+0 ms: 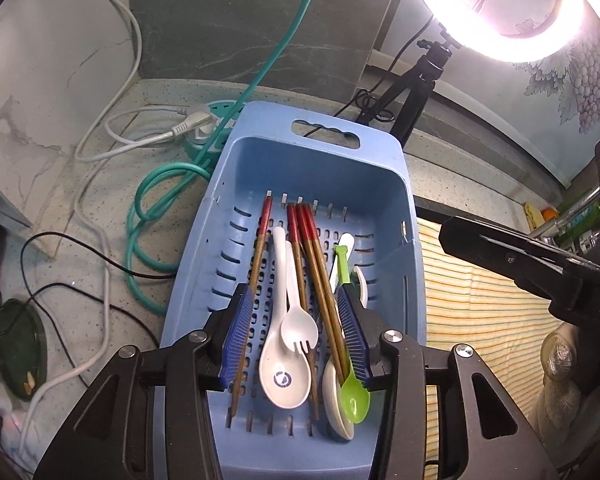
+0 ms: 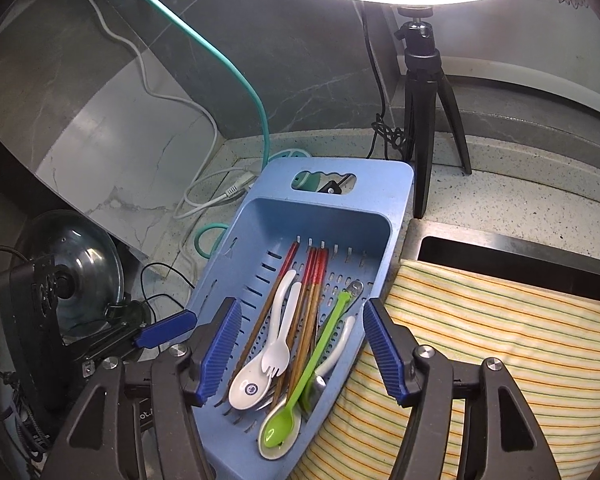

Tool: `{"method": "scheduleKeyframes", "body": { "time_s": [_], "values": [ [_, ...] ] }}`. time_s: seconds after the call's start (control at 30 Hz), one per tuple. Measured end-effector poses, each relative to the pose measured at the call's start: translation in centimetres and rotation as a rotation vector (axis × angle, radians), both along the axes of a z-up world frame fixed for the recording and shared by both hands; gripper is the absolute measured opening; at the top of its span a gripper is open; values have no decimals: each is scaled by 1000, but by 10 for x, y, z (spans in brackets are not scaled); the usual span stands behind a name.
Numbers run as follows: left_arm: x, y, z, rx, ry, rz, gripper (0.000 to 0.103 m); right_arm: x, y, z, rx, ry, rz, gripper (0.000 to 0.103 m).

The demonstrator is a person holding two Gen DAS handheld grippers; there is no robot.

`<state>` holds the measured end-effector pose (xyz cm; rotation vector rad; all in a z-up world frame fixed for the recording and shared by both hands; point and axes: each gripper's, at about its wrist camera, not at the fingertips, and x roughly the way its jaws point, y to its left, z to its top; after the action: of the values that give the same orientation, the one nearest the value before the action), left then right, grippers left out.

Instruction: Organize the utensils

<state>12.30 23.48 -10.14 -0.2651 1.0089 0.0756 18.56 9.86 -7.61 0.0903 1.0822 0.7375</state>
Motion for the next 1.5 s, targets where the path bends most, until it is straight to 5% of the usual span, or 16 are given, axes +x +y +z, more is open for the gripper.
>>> {"method": "scheduleKeyframes", "body": {
  "time_s": [0.43,1.5],
  "values": [
    [-28,-32,15,82,-21,34,72,-20,-38,15,-15,-54,38,71],
    [-170,-95,96,128,-240,160,78,-124,-156,96,8,-309,63,78]
  ]
}}
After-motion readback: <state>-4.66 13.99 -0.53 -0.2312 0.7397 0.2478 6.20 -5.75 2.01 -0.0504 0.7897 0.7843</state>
